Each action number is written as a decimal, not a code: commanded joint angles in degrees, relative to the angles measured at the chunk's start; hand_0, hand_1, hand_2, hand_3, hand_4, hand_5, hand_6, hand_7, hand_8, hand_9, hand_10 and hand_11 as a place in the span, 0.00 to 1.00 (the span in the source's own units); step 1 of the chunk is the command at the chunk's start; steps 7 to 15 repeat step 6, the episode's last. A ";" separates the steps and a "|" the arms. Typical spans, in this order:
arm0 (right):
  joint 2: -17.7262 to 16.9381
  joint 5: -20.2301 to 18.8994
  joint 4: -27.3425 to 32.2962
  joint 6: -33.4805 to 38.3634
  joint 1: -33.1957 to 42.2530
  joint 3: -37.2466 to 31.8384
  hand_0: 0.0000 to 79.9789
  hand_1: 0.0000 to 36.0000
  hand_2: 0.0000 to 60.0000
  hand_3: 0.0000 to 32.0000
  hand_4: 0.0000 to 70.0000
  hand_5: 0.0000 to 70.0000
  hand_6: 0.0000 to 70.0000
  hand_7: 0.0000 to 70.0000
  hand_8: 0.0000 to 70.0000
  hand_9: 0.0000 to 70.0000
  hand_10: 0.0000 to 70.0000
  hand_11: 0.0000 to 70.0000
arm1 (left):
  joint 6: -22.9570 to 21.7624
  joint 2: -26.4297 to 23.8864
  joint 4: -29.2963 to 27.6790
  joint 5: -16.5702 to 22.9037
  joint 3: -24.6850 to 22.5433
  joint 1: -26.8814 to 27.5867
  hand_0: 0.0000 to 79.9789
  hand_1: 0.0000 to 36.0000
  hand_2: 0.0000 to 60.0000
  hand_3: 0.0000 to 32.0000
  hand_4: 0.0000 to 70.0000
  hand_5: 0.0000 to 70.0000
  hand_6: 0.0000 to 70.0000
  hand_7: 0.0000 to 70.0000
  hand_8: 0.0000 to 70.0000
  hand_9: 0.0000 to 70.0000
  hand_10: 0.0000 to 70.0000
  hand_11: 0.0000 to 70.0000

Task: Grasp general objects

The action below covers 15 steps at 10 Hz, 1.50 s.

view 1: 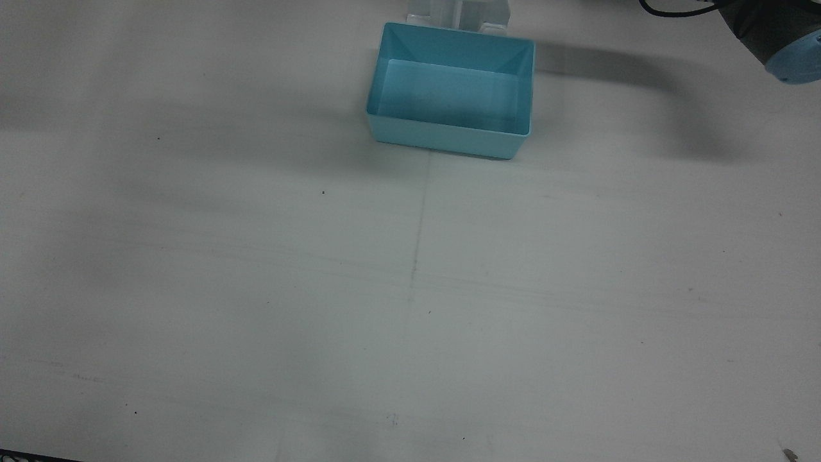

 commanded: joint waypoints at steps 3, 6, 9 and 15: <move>-0.05 0.00 0.00 -0.07 0.02 0.04 0.00 0.00 0.00 0.00 0.00 0.00 0.00 0.00 0.00 0.00 0.00 0.00 | 0.51 1.36 -0.36 0.45 0.14 -0.06 0.57 0.16 0.00 0.29 0.00 0.00 0.00 0.06 0.06 0.00 0.12 0.19; 0.04 0.00 0.00 0.02 0.02 0.04 0.00 0.00 0.00 0.00 0.00 0.00 0.00 0.00 0.00 0.00 0.00 0.00 | 0.16 3.30 0.69 -0.42 0.76 -1.20 0.63 0.34 0.00 0.01 0.00 0.00 0.00 0.10 0.08 0.00 0.15 0.24; 0.04 0.00 0.00 0.02 0.02 0.04 0.00 0.00 0.00 0.00 0.00 0.00 0.00 0.00 0.00 0.00 0.00 0.00 | 0.16 3.30 0.69 -0.42 0.76 -1.20 0.63 0.34 0.00 0.01 0.00 0.00 0.00 0.10 0.08 0.00 0.15 0.24; 0.04 0.00 0.00 0.02 0.02 0.04 0.00 0.00 0.00 0.00 0.00 0.00 0.00 0.00 0.00 0.00 0.00 0.00 | 0.16 3.30 0.69 -0.42 0.76 -1.20 0.63 0.34 0.00 0.01 0.00 0.00 0.00 0.10 0.08 0.00 0.15 0.24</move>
